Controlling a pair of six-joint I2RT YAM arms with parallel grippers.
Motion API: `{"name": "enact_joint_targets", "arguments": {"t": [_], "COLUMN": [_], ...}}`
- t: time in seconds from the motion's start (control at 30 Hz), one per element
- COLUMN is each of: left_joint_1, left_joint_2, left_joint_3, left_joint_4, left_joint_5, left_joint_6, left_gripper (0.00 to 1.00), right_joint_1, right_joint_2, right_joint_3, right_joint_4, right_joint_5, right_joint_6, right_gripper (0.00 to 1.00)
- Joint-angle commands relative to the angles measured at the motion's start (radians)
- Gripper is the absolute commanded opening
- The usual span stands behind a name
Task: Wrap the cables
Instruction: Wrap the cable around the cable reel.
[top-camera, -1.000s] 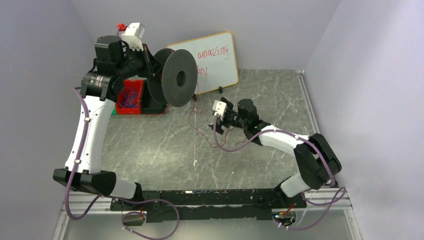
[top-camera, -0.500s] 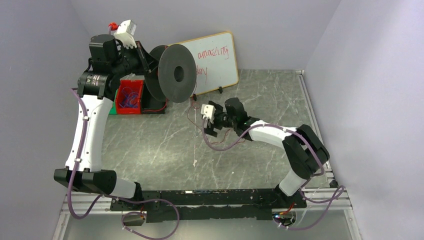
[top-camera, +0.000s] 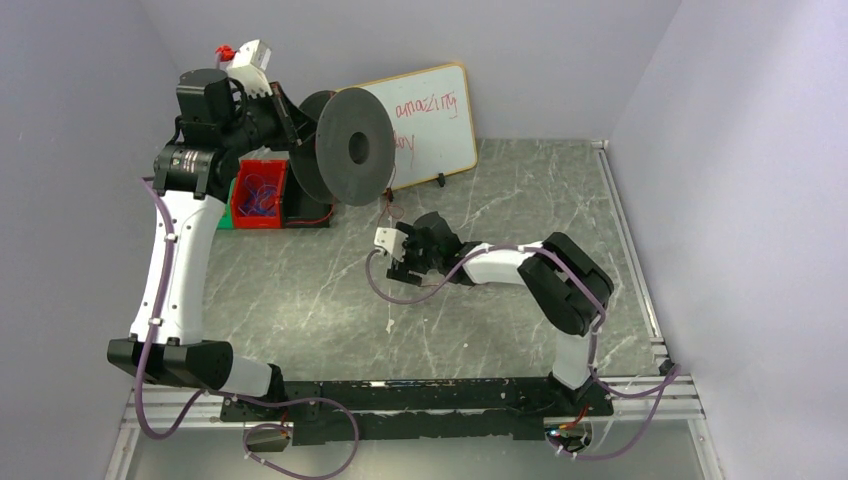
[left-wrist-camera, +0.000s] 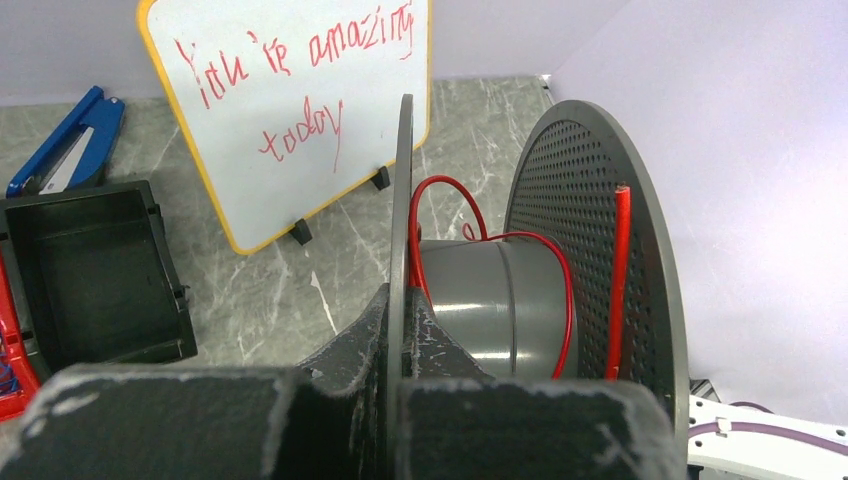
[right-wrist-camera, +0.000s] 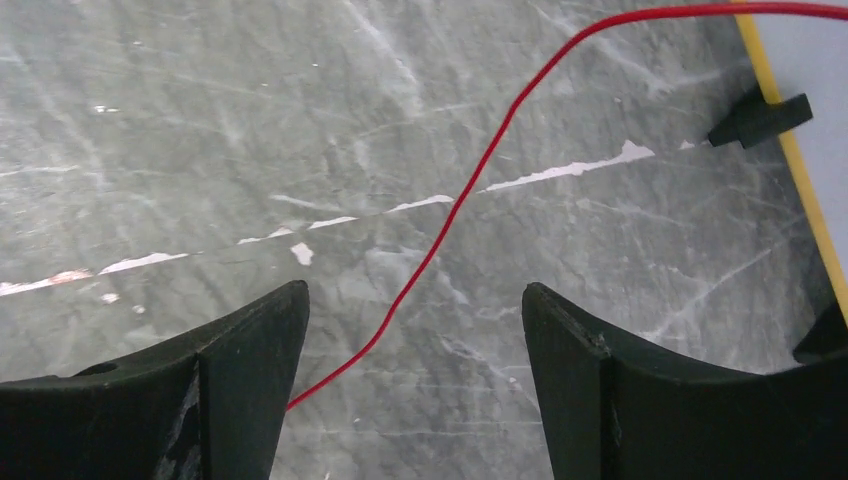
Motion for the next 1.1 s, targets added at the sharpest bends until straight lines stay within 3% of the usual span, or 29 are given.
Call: {"name": "enact_joint_targets", "arguments": {"t": [0.0, 0.07, 0.23, 0.3, 0.47, 0.63, 1.07], "left_joint_1": [0.009, 0.010, 0.013, 0.013, 0.013, 0.009, -0.058], "left_joint_2": [-0.055, -0.053, -0.050, -0.052, -0.049, -0.044, -0.041], "left_joint_3": [0.039, 0.044, 0.049, 0.048, 0.045, 0.011, -0.149], "left_joint_4": [0.100, 0.102, 0.099, 0.097, 0.094, 0.108, 0.166], "left_joint_5": [0.046, 0.049, 0.040, 0.033, -0.003, -0.078, -0.275], "left_joint_6": [-0.044, -0.049, -0.052, -0.053, -0.038, 0.021, 0.151], "left_gripper": [0.03, 0.03, 0.03, 0.02, 0.03, 0.03, 0.03], "right_joint_1": [0.003, 0.003, 0.004, 0.011, 0.023, 0.070, 0.235], "right_joint_2": [0.018, 0.033, 0.062, 0.040, -0.058, -0.183, -0.187], "right_joint_3": [0.040, 0.059, 0.150, 0.151, 0.102, 0.135, 0.602], "right_joint_4": [0.056, 0.020, -0.193, -0.217, -0.276, -0.454, -1.064], "right_joint_5": [0.087, 0.066, -0.096, -0.147, -0.203, -0.251, -0.295], "right_joint_6": [0.051, 0.057, 0.031, -0.007, -0.078, -0.151, -0.169], "right_gripper": [0.77, 0.67, 0.12, 0.00, 0.00, 0.00, 0.00]}}
